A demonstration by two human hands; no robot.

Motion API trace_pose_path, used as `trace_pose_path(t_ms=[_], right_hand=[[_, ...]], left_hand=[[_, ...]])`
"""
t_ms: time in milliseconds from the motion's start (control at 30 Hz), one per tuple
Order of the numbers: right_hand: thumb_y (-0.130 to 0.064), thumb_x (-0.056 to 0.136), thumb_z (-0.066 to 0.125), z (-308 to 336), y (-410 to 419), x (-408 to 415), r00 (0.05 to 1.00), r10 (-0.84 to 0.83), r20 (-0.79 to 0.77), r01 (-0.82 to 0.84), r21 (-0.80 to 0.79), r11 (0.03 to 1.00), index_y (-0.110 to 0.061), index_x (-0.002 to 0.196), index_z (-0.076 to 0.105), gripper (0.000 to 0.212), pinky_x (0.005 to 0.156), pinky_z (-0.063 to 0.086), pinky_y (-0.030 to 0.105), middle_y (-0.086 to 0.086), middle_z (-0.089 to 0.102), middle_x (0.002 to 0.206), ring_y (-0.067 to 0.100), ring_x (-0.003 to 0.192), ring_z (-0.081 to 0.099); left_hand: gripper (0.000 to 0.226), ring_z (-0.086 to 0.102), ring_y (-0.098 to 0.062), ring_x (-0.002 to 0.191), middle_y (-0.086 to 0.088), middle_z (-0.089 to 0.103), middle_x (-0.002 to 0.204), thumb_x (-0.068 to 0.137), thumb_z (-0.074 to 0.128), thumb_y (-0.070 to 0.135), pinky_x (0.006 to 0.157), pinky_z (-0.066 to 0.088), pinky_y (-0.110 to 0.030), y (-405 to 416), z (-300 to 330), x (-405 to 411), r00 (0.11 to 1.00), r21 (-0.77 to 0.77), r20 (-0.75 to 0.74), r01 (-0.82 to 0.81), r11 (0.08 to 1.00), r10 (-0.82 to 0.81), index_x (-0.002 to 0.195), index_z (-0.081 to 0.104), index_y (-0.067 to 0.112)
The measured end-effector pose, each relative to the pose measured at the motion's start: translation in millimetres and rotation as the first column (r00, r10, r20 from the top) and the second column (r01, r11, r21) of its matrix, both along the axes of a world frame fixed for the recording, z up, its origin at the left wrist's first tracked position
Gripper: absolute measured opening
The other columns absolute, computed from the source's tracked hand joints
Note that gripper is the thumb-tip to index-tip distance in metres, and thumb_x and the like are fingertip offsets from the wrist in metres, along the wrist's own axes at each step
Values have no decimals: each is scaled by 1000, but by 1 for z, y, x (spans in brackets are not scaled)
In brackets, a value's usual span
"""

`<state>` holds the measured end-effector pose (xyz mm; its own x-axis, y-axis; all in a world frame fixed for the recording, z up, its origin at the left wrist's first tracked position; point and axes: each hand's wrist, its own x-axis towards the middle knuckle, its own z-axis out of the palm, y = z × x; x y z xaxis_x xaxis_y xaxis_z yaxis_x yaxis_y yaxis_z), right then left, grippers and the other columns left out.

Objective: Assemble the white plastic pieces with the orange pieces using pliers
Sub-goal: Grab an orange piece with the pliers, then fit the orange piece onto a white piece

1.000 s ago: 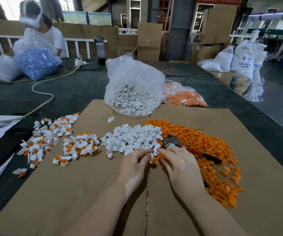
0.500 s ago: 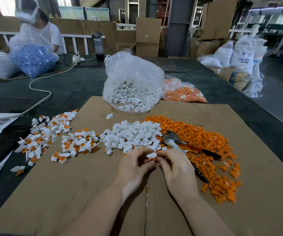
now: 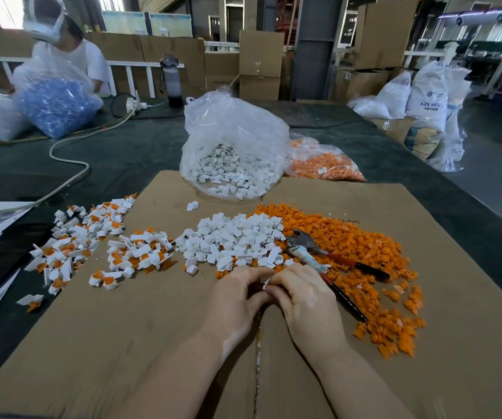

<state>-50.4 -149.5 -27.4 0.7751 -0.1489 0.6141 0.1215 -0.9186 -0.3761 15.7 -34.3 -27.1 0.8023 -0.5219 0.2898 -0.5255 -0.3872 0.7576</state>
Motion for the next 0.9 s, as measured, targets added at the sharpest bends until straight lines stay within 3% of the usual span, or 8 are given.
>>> trace_pose_path(t_ms=[167, 333, 433, 667, 900], right_hand=[[-3, 75, 73, -1, 2, 1, 999, -11, 36, 12, -50, 999, -6, 70, 59, 15, 62, 42, 29, 5, 57, 69, 22, 65, 54], [-9, 78, 66, -1, 2, -1, 999, -19, 45, 22, -62, 998, -6, 68, 57, 13, 55, 48, 35, 6, 55, 68, 23, 63, 53], [-5, 75, 72, 0, 3, -2, 1000, -17, 17, 18, -48, 999, -6, 69, 59, 14, 57, 49, 34, 6, 57, 68, 22, 64, 54], [-7, 86, 64, 1, -5, -2, 999, -43, -18, 47, 347, 937, -14, 81, 69, 9, 74, 38, 10, -7, 62, 79, 8, 82, 55], [-7, 81, 70, 1, -3, -3, 999, 17, -29, -10, 224, 975, -11, 84, 70, 5, 76, 43, 17, -4, 63, 81, 10, 83, 56]], left_hand=[[29, 47, 15, 82, 22, 54, 89, 81, 69, 17, 74, 32, 2, 1, -1, -1, 998, 30, 60, 29, 999, -31, 108, 68, 27], [26, 47, 5, 80, 16, 55, 88, 81, 68, 18, 73, 33, -1, 1, -2, 0, 996, 60, 86, 29, 998, -35, 106, 68, 25], [25, 48, 5, 82, 15, 55, 90, 82, 68, 18, 73, 33, 0, 2, -1, 0, 995, 67, 86, 37, 997, -42, 106, 68, 25], [33, 51, 13, 87, 21, 59, 97, 82, 69, 18, 76, 34, 5, 2, -2, 2, 995, -28, -94, -23, 999, 20, 114, 65, 26], [32, 55, 4, 96, 16, 63, 103, 83, 69, 19, 83, 39, -3, 3, -3, 4, 994, -13, -110, -12, 1000, 10, 114, 65, 27]])
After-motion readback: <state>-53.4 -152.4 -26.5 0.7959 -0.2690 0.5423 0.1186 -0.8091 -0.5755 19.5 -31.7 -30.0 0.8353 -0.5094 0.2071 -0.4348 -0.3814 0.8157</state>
